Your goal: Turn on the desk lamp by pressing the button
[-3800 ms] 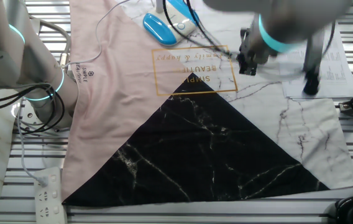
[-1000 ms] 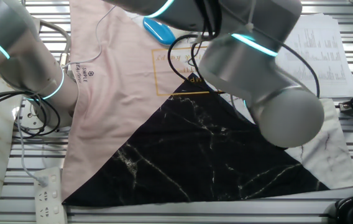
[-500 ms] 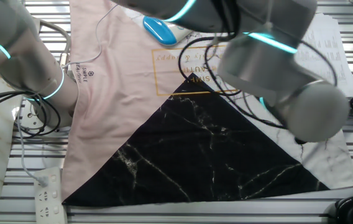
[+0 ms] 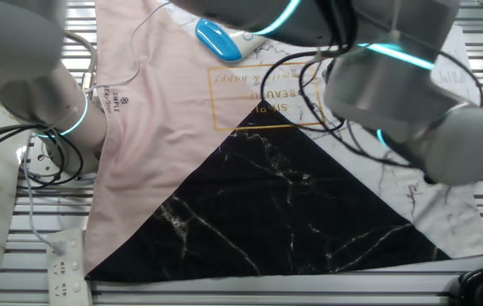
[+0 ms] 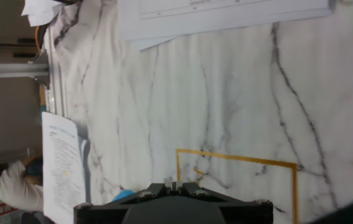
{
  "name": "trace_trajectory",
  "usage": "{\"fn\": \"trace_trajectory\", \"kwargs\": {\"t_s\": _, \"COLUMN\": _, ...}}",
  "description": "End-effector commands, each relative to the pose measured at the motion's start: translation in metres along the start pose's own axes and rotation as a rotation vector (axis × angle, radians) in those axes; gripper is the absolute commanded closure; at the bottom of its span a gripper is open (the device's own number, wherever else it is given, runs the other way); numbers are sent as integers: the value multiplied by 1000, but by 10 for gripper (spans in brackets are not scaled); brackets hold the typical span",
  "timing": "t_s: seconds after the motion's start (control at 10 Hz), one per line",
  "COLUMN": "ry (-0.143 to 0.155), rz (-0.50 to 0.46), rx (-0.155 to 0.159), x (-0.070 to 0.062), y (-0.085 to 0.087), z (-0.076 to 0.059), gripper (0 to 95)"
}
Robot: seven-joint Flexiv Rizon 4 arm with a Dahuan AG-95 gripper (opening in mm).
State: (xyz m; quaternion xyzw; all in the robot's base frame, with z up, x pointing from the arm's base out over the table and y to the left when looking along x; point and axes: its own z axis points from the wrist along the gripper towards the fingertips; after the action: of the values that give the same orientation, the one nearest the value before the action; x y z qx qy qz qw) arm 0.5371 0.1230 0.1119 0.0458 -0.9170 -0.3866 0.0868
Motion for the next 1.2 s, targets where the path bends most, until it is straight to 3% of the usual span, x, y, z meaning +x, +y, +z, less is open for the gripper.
{"fn": "trace_trajectory", "kwargs": {"t_s": 0.1, "ry": -24, "rz": 85, "rx": 12, "x": 10, "y": 26, "z": 19, "gripper": 950}}
{"fn": "trace_trajectory", "kwargs": {"t_s": 0.2, "ry": -27, "rz": 116, "rx": 25, "x": 14, "y": 36, "z": 24, "gripper": 950}}
{"fn": "trace_trajectory", "kwargs": {"t_s": 0.3, "ry": -29, "rz": 137, "rx": 62, "x": 19, "y": 44, "z": 30, "gripper": 950}}
{"fn": "trace_trajectory", "kwargs": {"t_s": 0.4, "ry": -31, "rz": 162, "rx": 79, "x": 28, "y": 52, "z": 37, "gripper": 950}}
{"fn": "trace_trajectory", "kwargs": {"t_s": 0.6, "ry": -38, "rz": 176, "rx": 59, "x": 47, "y": 58, "z": 57, "gripper": 950}}
{"fn": "trace_trajectory", "kwargs": {"t_s": 0.8, "ry": -50, "rz": 179, "rx": 37, "x": 57, "y": 58, "z": 78, "gripper": 950}}
{"fn": "trace_trajectory", "kwargs": {"t_s": 1.1, "ry": -71, "rz": 185, "rx": 7, "x": 58, "y": 61, "z": 97, "gripper": 950}}
{"fn": "trace_trajectory", "kwargs": {"t_s": 1.2, "ry": -73, "rz": 188, "rx": 18, "x": 55, "y": 62, "z": 98, "gripper": 950}}
